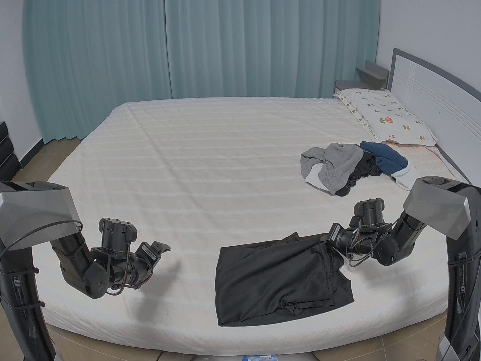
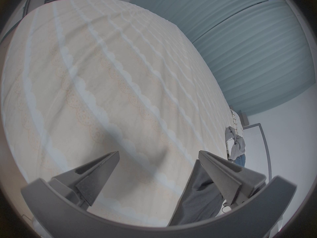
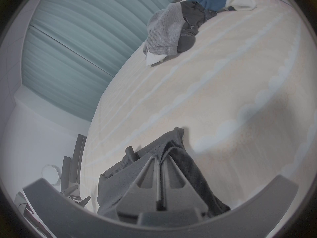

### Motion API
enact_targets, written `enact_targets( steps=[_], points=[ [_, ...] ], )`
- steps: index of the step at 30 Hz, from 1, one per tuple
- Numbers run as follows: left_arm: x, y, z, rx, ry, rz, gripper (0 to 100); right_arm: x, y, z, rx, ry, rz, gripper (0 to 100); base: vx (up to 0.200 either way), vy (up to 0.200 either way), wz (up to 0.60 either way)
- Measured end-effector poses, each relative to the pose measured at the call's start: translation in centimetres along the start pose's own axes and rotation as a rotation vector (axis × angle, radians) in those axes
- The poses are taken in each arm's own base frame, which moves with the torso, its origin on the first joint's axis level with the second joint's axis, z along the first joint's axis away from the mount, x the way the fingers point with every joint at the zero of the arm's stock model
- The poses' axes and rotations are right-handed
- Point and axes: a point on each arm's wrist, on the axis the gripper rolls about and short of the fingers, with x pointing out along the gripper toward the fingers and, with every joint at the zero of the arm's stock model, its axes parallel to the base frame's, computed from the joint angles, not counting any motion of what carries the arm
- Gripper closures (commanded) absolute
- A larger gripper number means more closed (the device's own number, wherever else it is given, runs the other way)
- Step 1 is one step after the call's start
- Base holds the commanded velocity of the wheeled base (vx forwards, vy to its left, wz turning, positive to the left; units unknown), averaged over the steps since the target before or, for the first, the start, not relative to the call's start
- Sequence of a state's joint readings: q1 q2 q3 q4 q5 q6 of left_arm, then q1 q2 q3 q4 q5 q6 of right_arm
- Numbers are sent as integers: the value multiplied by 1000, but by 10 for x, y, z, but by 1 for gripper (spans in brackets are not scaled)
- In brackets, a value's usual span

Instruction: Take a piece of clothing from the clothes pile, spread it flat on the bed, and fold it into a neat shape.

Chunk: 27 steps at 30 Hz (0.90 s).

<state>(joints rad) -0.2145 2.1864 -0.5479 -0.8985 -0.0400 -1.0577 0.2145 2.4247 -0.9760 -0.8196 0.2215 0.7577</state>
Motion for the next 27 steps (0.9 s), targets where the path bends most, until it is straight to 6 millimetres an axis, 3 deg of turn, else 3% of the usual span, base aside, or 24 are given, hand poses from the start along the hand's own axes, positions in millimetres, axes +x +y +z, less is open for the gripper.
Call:
enact_targets(
  steps=[1,2,7,13,20,27],
  points=[
    [0,0,0,0,0,0,0,0,-1,0,5,2,2,100,0,0,0],
    [0,0,0,0,0,0,0,0,-2,1,7,5,9,0,0,0,0],
    [0,0,0,0,0,0,0,-5,0,5,5,-25,43,0,0,0,0],
    [0,0,0,0,0,0,0,-28,-2,1,-3,-13,71,0,0,0,0],
    [0,0,0,0,0,0,0,-70,-16,-30,-69,90,116,0,0,0,0],
    [0,0,0,0,0,0,0,-97,-20,-55,-153,131,165,0,0,0,0]
  ],
)
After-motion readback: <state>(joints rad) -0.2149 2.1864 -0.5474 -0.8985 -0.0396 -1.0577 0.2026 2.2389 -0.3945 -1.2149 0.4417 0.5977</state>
